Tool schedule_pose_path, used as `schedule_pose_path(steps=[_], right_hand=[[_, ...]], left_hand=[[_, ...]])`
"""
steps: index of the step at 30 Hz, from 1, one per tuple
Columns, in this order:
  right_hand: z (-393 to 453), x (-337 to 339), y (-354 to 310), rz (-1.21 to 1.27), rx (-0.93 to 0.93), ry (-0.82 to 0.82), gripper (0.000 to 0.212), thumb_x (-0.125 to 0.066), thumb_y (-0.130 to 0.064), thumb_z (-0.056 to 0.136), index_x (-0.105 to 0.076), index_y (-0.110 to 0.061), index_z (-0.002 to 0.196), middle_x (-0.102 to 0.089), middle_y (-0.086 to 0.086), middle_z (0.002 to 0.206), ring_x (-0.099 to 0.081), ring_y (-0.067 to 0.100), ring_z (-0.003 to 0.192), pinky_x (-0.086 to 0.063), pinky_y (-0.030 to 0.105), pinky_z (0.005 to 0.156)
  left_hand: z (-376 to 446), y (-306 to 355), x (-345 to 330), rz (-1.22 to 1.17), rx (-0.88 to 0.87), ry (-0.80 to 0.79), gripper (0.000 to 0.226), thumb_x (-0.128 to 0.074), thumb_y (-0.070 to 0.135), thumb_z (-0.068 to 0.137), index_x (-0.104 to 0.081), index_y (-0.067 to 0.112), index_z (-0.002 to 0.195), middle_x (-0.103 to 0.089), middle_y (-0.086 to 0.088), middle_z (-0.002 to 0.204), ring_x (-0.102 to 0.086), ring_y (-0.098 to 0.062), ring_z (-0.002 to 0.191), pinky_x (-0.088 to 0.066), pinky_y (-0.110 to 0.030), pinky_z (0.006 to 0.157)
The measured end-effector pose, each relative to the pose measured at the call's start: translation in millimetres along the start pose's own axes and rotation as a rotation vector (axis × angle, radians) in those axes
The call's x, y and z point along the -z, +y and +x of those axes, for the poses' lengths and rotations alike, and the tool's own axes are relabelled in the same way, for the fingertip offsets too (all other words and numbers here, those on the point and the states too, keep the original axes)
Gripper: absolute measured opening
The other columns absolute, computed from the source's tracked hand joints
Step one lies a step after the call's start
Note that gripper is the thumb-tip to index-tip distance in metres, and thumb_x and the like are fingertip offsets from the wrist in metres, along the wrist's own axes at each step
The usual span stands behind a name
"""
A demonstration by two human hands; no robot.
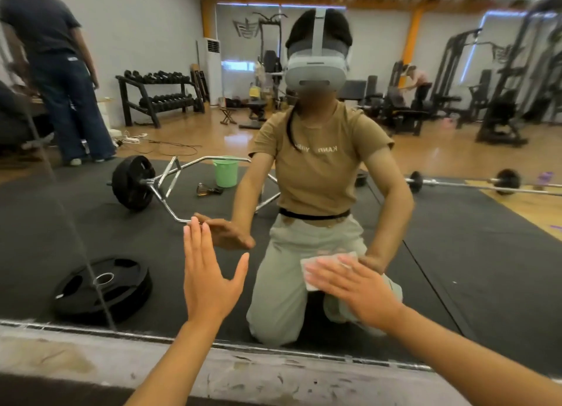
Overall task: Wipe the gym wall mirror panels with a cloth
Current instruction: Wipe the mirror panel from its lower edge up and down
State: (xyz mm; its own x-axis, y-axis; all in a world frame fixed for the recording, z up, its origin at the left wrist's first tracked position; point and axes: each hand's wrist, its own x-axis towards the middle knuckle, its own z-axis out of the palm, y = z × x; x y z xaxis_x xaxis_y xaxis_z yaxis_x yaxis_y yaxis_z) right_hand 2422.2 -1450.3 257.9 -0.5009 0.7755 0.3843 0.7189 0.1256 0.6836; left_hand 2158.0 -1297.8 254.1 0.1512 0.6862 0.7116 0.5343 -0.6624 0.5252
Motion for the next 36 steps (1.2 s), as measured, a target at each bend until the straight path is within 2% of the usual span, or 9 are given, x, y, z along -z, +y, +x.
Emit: schedule_pose_path(steps=[3, 6, 11, 14, 19, 22, 27, 31, 36], right_hand=[[16.5, 48.4, 63.2, 0.093, -0.309, 0.258, 0.066, -0.040, 0.001, 0.088, -0.035, -0.016, 0.152, -0.031, 0.004, 0.159, -0.019, 0.020, 0.151, -0.019, 0.044, 0.119], [25.8, 88.1, 120.9, 0.067, -0.548, 0.437, 0.056, -0.046, 0.000, 0.094, -0.041, -0.011, 0.148, -0.032, 0.009, 0.158, -0.019, 0.023, 0.150, -0.022, 0.047, 0.117], [8.8, 70.1, 108.4, 0.101, -0.680, 0.537, 0.045, -0.030, -0.013, 0.105, -0.038, -0.007, 0.149, -0.026, 0.011, 0.160, -0.019, 0.032, 0.149, -0.019, 0.054, 0.117], [-37.4, 18.4, 52.2, 0.133, -0.696, 0.424, 0.061, -0.034, -0.008, 0.097, -0.023, -0.020, 0.156, -0.011, -0.001, 0.166, -0.012, 0.026, 0.152, -0.014, 0.047, 0.120], [-130.4, -35.8, -29.7, 0.143, -0.674, 0.020, 0.088, -0.035, 0.000, 0.079, -0.009, -0.026, 0.159, -0.007, -0.004, 0.166, -0.008, 0.019, 0.153, -0.004, 0.034, 0.123], [-132.3, -26.3, -21.4, 0.219, -0.699, -0.006, 0.085, -0.034, -0.004, 0.081, -0.007, -0.025, 0.159, -0.005, -0.005, 0.166, -0.006, 0.018, 0.153, -0.003, 0.032, 0.123], [-53.3, 40.9, 70.4, 0.308, -0.904, 0.377, 0.060, -0.035, -0.010, 0.099, -0.019, -0.016, 0.156, -0.011, 0.009, 0.164, -0.012, 0.031, 0.151, -0.001, 0.034, 0.121], [-1.6, 104.7, 164.0, 0.336, -1.070, 0.632, 0.056, -0.031, -0.007, 0.102, -0.023, -0.018, 0.156, -0.012, 0.011, 0.164, -0.006, 0.028, 0.152, 0.007, 0.025, 0.119], [-25.0, 67.1, 130.1, 0.279, -1.137, 0.735, 0.048, -0.031, -0.006, 0.104, -0.030, -0.005, 0.152, -0.019, 0.019, 0.161, -0.014, 0.035, 0.150, -0.003, 0.037, 0.122]], left_hand=[[-0.3, 10.1, -3.6, -0.100, 0.074, 0.027, 0.092, -0.062, 0.049, 0.091, -0.014, 0.006, 0.157, 0.001, 0.002, 0.167, 0.005, -0.016, 0.153, -0.016, -0.038, 0.120], [0.0, 17.7, -3.5, -0.190, 0.125, 0.047, 0.094, -0.063, 0.044, 0.084, -0.015, 0.009, 0.157, 0.001, 0.007, 0.166, 0.006, -0.011, 0.153, -0.012, -0.034, 0.120], [1.1, 24.4, -4.2, -0.176, 0.186, 0.046, 0.098, -0.068, 0.045, 0.083, -0.014, 0.011, 0.157, 0.004, 0.012, 0.165, 0.009, -0.006, 0.151, -0.012, -0.031, 0.118], [1.0, 28.5, -3.4, -0.166, 0.208, 0.040, 0.101, -0.068, 0.047, 0.082, -0.011, 0.012, 0.158, 0.006, 0.013, 0.165, 0.010, -0.003, 0.150, -0.011, -0.029, 0.117], [2.0, 42.4, -3.2, -0.223, 0.266, 0.055, 0.102, -0.065, 0.053, 0.082, -0.010, 0.014, 0.158, 0.007, 0.013, 0.166, 0.009, -0.004, 0.151, -0.010, -0.028, 0.115], [4.6, 52.5, -5.2, -0.258, 0.319, 0.068, 0.106, -0.064, 0.056, 0.079, -0.009, 0.013, 0.158, 0.008, 0.014, 0.165, 0.009, -0.005, 0.151, -0.011, -0.030, 0.114], [5.8, 51.7, -9.6, -0.240, 0.332, 0.092, 0.104, -0.071, 0.047, 0.082, -0.010, 0.011, 0.158, 0.007, 0.012, 0.165, 0.009, -0.008, 0.151, -0.015, -0.041, 0.119], [5.3, 53.3, -12.4, -0.250, 0.337, 0.101, 0.100, -0.073, 0.038, 0.085, -0.011, 0.009, 0.158, 0.005, 0.010, 0.166, 0.008, -0.007, 0.151, -0.006, -0.025, 0.113], [3.4, 51.6, -12.6, -0.243, 0.335, 0.102, 0.099, -0.072, 0.038, 0.086, -0.010, 0.011, 0.158, 0.006, 0.011, 0.166, 0.007, -0.007, 0.151, -0.006, -0.026, 0.113]])
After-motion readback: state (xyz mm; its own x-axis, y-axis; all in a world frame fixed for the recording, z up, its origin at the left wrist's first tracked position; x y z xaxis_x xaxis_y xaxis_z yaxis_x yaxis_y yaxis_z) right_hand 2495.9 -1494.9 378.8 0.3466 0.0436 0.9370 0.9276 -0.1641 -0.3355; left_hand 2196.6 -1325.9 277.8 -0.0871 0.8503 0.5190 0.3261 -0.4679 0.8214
